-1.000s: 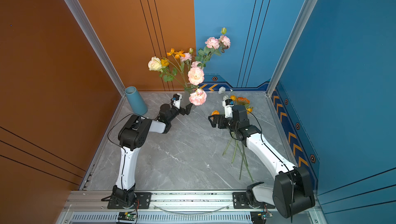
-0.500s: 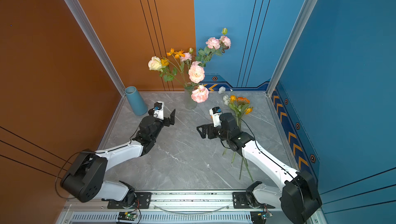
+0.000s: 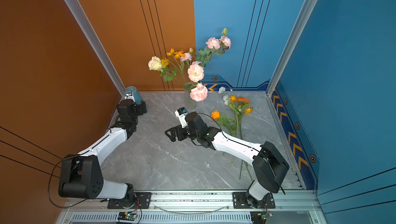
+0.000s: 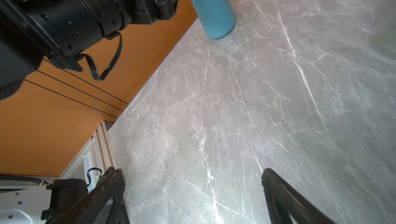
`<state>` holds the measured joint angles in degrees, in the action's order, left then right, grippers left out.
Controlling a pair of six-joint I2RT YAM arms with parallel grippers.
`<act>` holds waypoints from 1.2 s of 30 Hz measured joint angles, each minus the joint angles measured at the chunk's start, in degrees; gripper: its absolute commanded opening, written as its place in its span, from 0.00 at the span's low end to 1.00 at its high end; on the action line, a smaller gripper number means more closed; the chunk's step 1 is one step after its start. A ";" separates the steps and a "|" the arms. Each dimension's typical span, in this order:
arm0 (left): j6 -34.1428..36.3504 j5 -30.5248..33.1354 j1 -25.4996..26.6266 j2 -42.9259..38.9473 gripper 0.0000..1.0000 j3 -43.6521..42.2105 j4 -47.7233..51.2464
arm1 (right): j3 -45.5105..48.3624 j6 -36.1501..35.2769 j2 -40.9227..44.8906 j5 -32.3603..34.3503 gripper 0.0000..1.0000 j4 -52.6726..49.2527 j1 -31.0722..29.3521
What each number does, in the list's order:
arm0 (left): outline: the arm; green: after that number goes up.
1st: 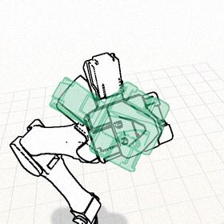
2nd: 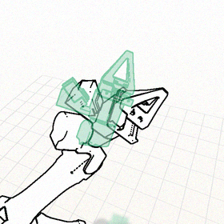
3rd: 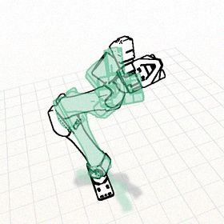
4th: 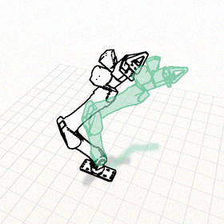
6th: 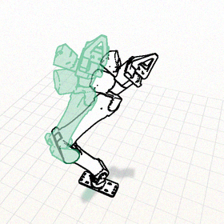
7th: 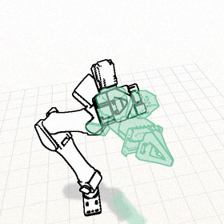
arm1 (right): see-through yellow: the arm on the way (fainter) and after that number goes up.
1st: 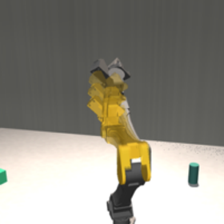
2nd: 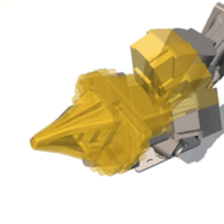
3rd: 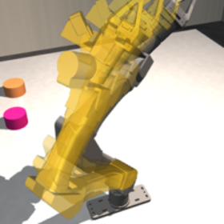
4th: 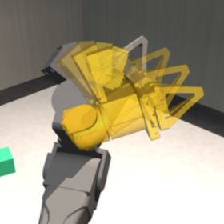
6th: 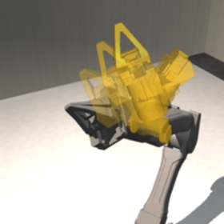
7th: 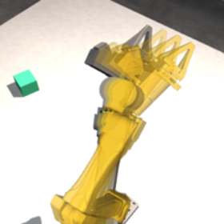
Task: Arrange the flowers into the vase
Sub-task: 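Release the rose and move the left gripper to the teal cylinder vase, then grasp the teal vase and slide it toward the table center with left gripper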
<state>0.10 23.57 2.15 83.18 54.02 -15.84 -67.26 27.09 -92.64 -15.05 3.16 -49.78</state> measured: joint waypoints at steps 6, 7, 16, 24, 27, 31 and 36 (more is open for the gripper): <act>-0.15 -1.55 -3.56 7.52 0.98 8.00 0.46 | -5.11 0.00 -3.76 -0.09 1.00 0.24 -0.02; -0.13 -1.64 -3.93 8.68 0.98 9.22 0.42 | -5.44 0.02 -4.24 -0.15 1.00 0.26 0.11; -0.37 -4.37 -5.90 18.12 0.98 15.74 -1.09 | -6.29 0.55 -8.68 -1.95 1.00 0.33 1.33; 0.04 -4.57 -6.03 24.52 0.98 20.63 -3.32 | -6.29 2.03 -10.64 -4.22 1.00 1.25 2.19; 0.00 -4.52 -6.43 26.40 1.00 22.08 -4.07 | -6.29 2.45 -11.47 -4.76 1.00 1.57 2.40; -0.17 -4.52 -6.97 28.11 0.95 22.77 -4.98 | -6.29 2.80 -11.89 -5.73 1.00 1.60 2.95; -0.63 -4.92 -7.04 29.42 0.90 22.88 -7.39 | -6.29 3.26 -11.91 -6.54 1.00 2.19 3.80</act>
<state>-0.54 18.65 -4.89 112.60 76.90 -23.22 -73.56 30.35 -104.55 -21.58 5.34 -45.98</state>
